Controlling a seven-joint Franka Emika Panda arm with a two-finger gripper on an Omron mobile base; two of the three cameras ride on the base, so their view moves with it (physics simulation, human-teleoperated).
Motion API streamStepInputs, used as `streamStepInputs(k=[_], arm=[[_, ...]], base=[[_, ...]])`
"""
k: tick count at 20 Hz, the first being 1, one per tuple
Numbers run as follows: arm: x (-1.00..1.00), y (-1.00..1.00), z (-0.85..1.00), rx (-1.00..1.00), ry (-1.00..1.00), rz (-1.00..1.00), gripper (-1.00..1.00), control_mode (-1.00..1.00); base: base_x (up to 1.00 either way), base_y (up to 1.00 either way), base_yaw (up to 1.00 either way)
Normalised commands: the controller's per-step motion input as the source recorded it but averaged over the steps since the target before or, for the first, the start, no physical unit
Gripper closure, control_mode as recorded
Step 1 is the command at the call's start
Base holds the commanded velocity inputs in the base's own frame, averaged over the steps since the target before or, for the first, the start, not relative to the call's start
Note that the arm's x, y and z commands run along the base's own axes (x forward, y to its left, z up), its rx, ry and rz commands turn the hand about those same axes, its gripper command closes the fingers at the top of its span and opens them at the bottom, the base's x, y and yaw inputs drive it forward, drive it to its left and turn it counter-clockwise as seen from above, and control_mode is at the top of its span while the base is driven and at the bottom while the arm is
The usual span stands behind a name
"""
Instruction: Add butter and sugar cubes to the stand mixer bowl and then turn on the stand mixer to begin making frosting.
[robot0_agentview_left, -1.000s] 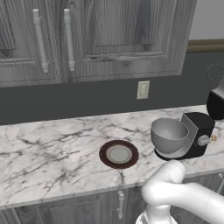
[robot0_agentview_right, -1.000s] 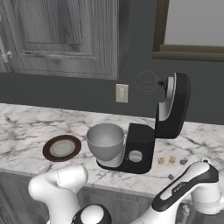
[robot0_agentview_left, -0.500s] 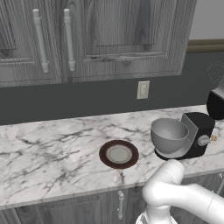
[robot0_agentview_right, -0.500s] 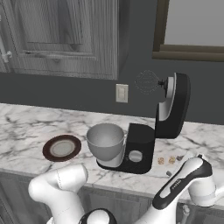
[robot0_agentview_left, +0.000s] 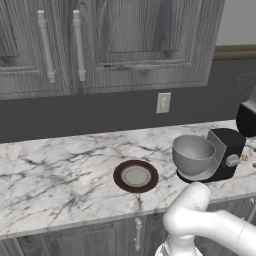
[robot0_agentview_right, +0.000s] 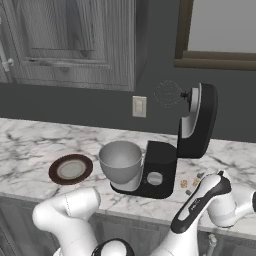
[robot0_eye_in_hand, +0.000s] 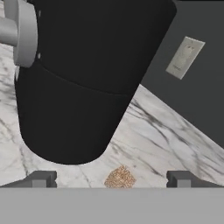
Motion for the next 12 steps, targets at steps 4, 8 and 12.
streamStepInputs(k=[4, 8, 12], arm=[[0.24, -0.04, -0.02, 0.00, 0.00, 0.00, -1.00, -1.00], [0.18, -0.13, -0.07, 0.00, 0.00, 0.01, -1.00, -1.00], [0.13, -0.17, -0.18, 0.00, 0.00, 0.01, -1.00, -1.00]], base=[[0.00, 0.00, 0.00], [0.00, 0.00, 0.00], [0.00, 0.00, 0.00]])
